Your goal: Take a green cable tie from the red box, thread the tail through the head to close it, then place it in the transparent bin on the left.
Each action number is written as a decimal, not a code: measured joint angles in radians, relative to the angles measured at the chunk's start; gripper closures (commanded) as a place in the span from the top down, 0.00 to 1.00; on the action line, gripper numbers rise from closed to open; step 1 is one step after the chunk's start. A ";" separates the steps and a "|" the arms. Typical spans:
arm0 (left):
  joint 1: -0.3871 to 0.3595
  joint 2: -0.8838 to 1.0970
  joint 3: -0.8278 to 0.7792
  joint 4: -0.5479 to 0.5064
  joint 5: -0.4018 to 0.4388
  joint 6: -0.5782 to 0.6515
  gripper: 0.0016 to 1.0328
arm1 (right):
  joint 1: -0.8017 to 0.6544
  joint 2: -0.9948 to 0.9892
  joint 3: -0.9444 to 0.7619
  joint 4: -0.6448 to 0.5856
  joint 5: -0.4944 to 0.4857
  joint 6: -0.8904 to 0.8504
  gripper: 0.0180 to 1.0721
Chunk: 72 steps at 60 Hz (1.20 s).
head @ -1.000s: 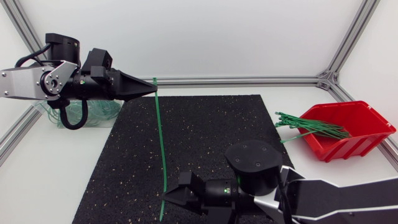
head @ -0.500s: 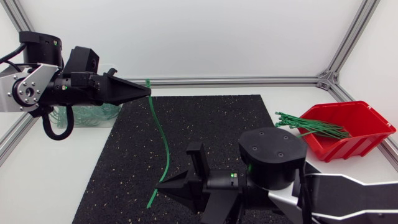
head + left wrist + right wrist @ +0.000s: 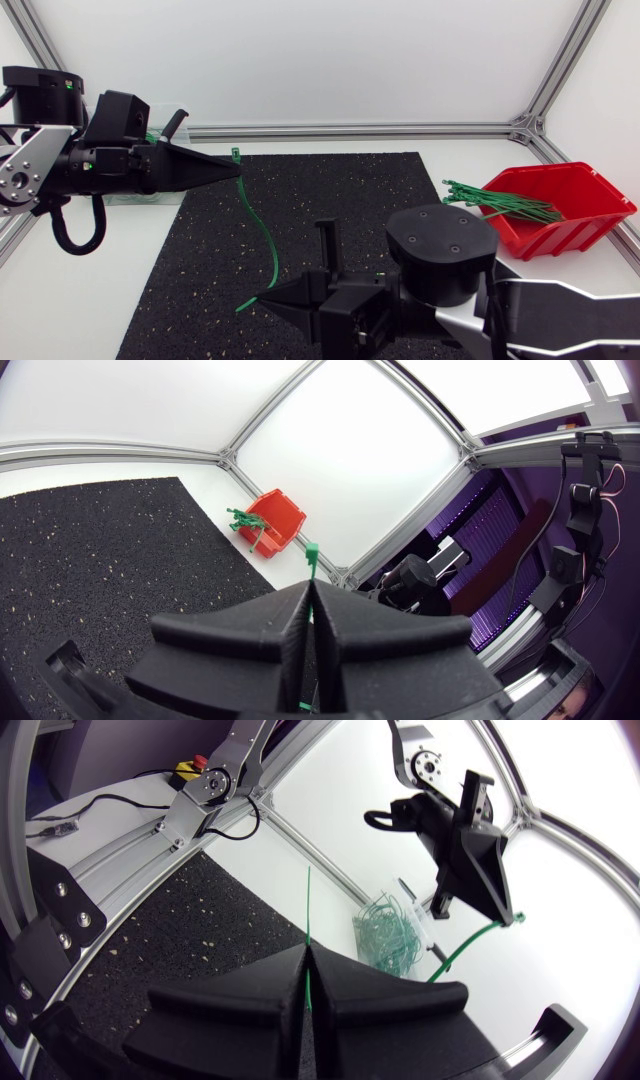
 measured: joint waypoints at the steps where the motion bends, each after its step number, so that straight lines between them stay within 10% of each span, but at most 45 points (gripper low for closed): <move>1: 0.000 -0.006 -0.004 0.000 0.000 0.000 0.04 | 0.002 -0.002 0.000 -0.006 0.004 0.010 0.05; 32: -0.026 -0.062 -0.065 0.000 -0.028 0.040 0.04 | 0.038 -0.067 0.176 -0.498 -0.099 0.434 0.05; 72: -0.124 -0.166 -0.114 0.006 -0.179 0.133 0.04 | -0.125 -0.081 0.364 -0.620 -0.508 1.204 0.05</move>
